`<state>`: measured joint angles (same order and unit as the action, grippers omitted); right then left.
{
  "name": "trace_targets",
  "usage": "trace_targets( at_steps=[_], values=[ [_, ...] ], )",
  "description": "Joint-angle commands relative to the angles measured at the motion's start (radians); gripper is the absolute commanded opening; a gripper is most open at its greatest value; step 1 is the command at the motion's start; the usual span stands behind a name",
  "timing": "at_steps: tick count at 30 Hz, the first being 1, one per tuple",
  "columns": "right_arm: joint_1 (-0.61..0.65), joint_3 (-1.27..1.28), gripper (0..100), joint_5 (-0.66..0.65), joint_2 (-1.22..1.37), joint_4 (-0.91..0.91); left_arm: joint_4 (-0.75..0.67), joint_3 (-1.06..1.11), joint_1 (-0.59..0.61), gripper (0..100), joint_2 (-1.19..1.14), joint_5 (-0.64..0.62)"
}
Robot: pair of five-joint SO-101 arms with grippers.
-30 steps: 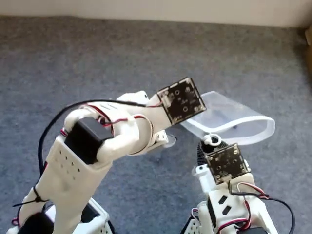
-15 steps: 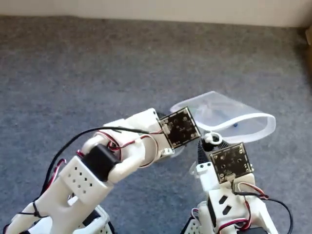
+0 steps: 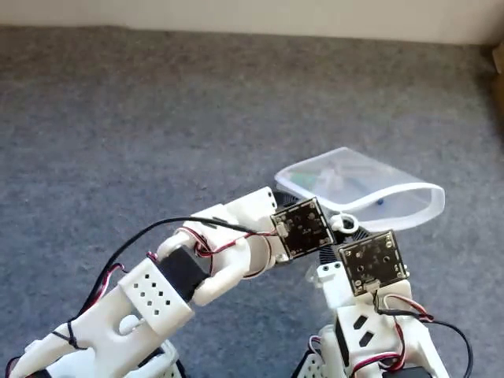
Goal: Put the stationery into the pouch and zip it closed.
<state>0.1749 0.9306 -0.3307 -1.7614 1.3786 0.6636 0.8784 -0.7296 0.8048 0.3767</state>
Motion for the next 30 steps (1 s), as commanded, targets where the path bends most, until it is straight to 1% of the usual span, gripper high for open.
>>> trace_targets(
  at_steps=[1, 3, 6, 9, 12, 15, 18, 21, 26, 30],
  values=[
    [-0.001, -0.019, 0.6, 0.014, -0.007, 0.002, -0.081, 0.008, -0.016, 25, 0.028, 0.006],
    [-0.001, -0.019, 0.6, 0.014, -0.007, 0.005, -0.107, 0.021, -0.016, 25, 0.028, -0.005],
    [-0.001, -0.019, 0.6, 0.014, -0.007, 0.007, -0.141, 0.028, -0.013, 25, 0.028, -0.066],
    [0.001, -0.021, 0.6, 0.014, -0.007, 0.007, -0.141, 0.028, -0.013, 25, 0.028, -0.069],
    [0.056, -0.022, 0.6, 0.014, -0.007, 0.024, -0.14, 0.028, -0.016, 25, 0.028, -0.071],
    [0.133, -0.082, 0.6, 0.014, -0.007, 0.073, -0.138, 0.03, -0.016, 25, 0.028, -0.071],
    [0.176, -0.148, 0.6, 0.014, -0.007, 0.124, -0.141, 0.044, -0.018, 25, 0.028, -0.072],
    [0.18, -0.173, 0.6, 0.014, -0.007, 0.134, -0.143, 0.054, -0.024, 25, 0.028, -0.069],
    [0.18, -0.173, 0.6, 0.014, -0.007, 0.131, -0.141, 0.07, -0.068, 25, 0.028, -0.066],
    [0.179, -0.173, 0.6, 0.014, -0.007, 0.133, -0.143, 0.082, -0.071, 25, 0.03, -0.066]
  ],
)
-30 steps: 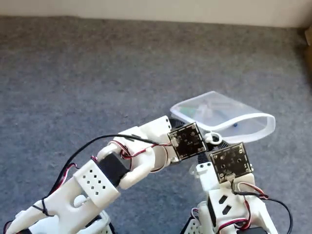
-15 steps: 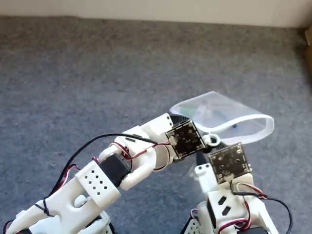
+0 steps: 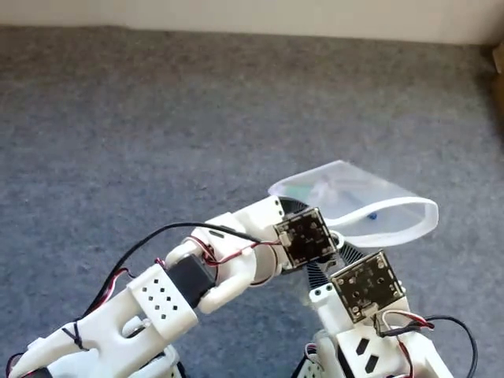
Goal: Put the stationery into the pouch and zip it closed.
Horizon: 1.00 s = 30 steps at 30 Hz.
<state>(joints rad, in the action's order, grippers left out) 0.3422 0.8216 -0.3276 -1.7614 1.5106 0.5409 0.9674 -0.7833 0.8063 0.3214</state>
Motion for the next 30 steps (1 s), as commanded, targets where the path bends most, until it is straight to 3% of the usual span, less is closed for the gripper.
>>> trace_targets(
  at_steps=[1, 20, 30],
  values=[
    [0.012, -0.064, 0.6, 0.011, -0.007, 0.002, -0.02, -0.007, -0.016, 25, 0.028, -0.011],
    [0.01, -0.065, 0.6, 0.011, -0.007, 0.002, -0.02, -0.004, -0.016, 0, 0.035, -0.014],
    [-0.13, -0.062, 0.6, 0.04, -0.007, -0.056, -0.015, 0.007, -0.01, 1, 0.036, -0.015]
  ],
)
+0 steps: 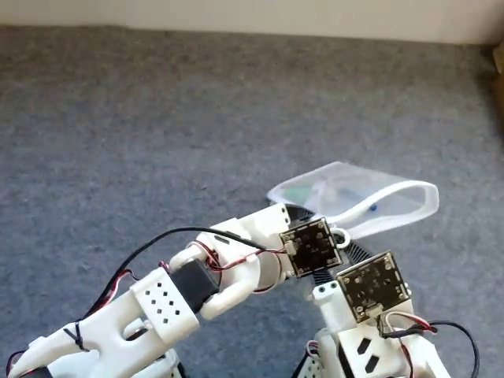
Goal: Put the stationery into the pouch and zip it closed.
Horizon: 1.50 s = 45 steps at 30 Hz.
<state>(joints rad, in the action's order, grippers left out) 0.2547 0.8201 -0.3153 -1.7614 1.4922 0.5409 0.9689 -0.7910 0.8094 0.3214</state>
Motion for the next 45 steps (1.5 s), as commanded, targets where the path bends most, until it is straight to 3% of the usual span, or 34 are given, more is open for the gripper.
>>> trace_targets(
  at_steps=[1, 12, 19, 29, 45],
  values=[
    [-0.044, -0.061, 0.6, 0.032, -0.007, -0.041, -0.015, 0.016, -0.002, 1, 0.033, -0.015],
    [-0.047, -0.061, 0.6, 0.032, -0.007, -0.054, -0.014, 0.027, 0.041, 1, 0.033, -0.015],
    [-0.203, -0.061, 0.6, 0.054, -0.008, -0.101, -0.014, 0.027, 0.054, 1, 0.033, -0.012],
    [-0.226, -0.059, 0.6, 0.068, -0.008, -0.13, -0.014, 0.027, 0.07, 1, 0.033, -0.011],
    [-0.535, 0.154, 0.6, 0.106, -0.008, -0.449, 0.008, 0.027, 0.07, 1, 0.033, -0.009]
  ],
)
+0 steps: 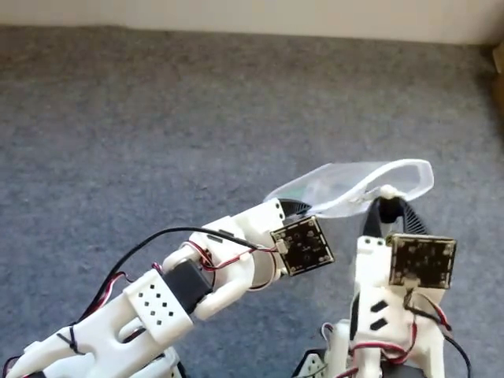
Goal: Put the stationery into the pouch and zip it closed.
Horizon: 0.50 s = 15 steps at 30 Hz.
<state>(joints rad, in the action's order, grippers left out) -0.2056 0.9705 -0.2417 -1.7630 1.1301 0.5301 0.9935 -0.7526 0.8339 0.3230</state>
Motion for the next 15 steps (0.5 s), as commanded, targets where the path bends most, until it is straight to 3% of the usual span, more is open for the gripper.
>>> trace_targets(
  at_steps=[1, 10, 15],
  values=[
    [-0.093, 0.013, 0.6, 0.034, -0.007, -0.104, 0.018, 0.002, 0.031, 1, 0.008, -0.011],
    [-0.108, 0.027, 0.6, 0.035, -0.007, -0.113, 0.018, 0.001, 0.033, 1, 0.008, -0.011],
    [-0.007, 0.019, 0.6, 0.028, -0.007, -0.039, 0.014, 0.001, 0.031, 1, 0.008, -0.011]
  ],
)
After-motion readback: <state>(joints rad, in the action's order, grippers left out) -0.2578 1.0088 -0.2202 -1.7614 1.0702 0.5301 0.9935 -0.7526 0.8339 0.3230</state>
